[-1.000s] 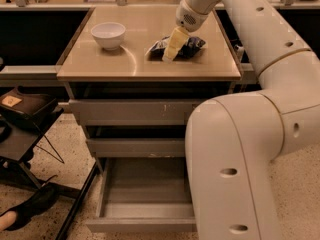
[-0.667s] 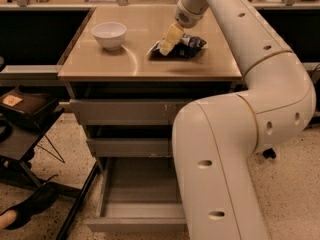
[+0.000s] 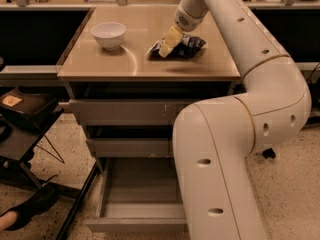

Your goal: Place blue chip bag into bottom drawer

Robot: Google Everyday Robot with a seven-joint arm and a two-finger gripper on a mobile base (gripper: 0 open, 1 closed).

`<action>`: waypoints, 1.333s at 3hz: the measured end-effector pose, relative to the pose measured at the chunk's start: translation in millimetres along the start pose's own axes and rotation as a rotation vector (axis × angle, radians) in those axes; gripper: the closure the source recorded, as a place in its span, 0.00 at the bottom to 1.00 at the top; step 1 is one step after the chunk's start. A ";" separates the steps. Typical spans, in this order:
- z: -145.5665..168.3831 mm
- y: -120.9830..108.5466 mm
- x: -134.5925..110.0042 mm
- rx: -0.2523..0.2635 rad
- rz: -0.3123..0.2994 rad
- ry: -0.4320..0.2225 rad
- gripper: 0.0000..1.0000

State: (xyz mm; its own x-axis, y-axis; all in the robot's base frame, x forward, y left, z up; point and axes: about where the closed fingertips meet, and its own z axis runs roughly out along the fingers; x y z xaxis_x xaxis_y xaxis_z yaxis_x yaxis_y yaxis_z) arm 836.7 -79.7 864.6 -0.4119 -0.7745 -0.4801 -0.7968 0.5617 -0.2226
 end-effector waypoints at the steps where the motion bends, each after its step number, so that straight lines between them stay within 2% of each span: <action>1: 0.0 0.0 0.0 0.000 0.000 0.000 0.18; 4: 0.2 0.1 0.0 0.000 0.000 0.000 0.88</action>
Offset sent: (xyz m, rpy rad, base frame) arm 0.0000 0.0000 0.0000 0.0000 0.0000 0.0000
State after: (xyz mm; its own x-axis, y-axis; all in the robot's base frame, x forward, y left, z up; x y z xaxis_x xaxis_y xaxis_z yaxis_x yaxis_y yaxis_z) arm 836.7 -79.6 864.5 -0.4118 -0.7746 -0.4800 -0.7970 0.5616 -0.2225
